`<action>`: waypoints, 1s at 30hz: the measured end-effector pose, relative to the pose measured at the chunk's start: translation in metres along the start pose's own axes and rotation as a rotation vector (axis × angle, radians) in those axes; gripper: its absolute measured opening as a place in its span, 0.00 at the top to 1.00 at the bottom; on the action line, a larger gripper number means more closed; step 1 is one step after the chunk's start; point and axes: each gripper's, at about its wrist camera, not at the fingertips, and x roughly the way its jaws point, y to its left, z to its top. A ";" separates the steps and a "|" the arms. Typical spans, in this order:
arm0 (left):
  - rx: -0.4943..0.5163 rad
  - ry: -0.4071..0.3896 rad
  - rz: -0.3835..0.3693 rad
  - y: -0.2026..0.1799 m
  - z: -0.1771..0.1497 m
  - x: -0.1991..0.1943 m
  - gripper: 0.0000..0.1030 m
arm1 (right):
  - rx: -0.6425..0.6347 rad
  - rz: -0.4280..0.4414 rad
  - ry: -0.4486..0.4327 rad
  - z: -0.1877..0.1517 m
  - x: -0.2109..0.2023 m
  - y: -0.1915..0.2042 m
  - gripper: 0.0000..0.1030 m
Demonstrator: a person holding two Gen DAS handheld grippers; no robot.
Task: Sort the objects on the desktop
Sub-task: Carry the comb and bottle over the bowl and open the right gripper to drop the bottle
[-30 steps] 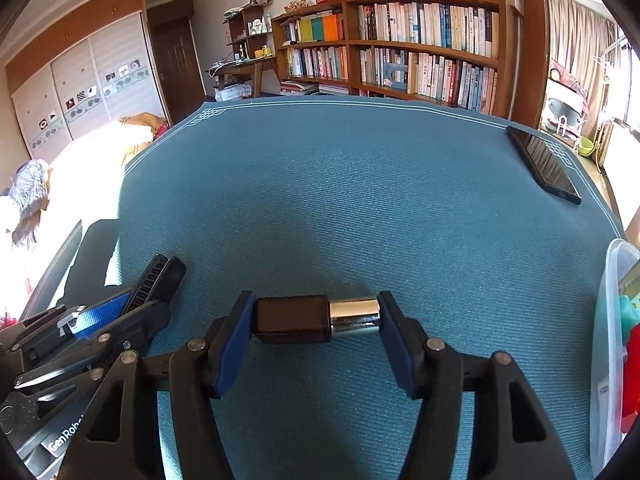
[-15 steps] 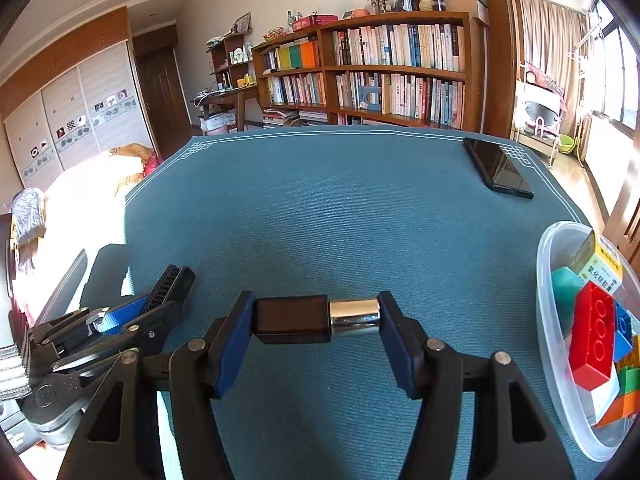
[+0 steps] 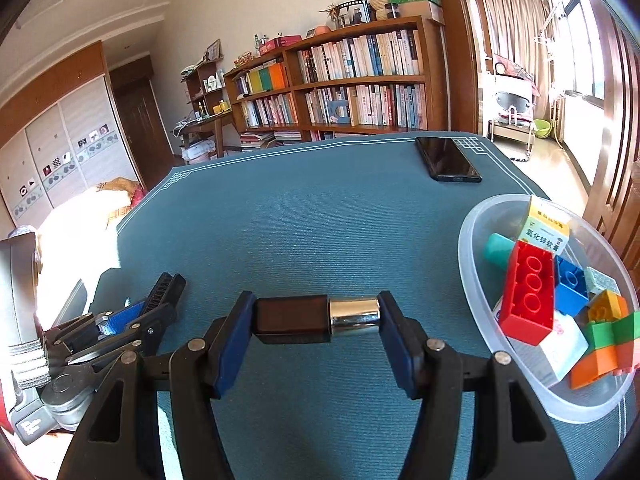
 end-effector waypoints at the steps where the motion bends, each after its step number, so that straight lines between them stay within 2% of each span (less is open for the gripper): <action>1: 0.007 -0.002 -0.002 -0.003 0.000 -0.001 0.72 | 0.003 -0.005 -0.006 0.000 -0.002 -0.002 0.37; 11: 0.068 -0.010 -0.047 -0.029 0.003 -0.014 0.72 | 0.062 -0.053 -0.075 -0.007 -0.029 -0.028 0.37; 17: 0.086 -0.006 -0.101 -0.049 0.007 -0.020 0.72 | 0.134 -0.090 -0.129 -0.004 -0.050 -0.055 0.37; 26: 0.136 -0.018 -0.147 -0.079 0.012 -0.026 0.72 | 0.223 -0.215 -0.174 0.007 -0.066 -0.107 0.37; 30: 0.151 -0.015 -0.158 -0.090 0.013 -0.026 0.72 | 0.259 -0.263 -0.167 0.008 -0.063 -0.131 0.37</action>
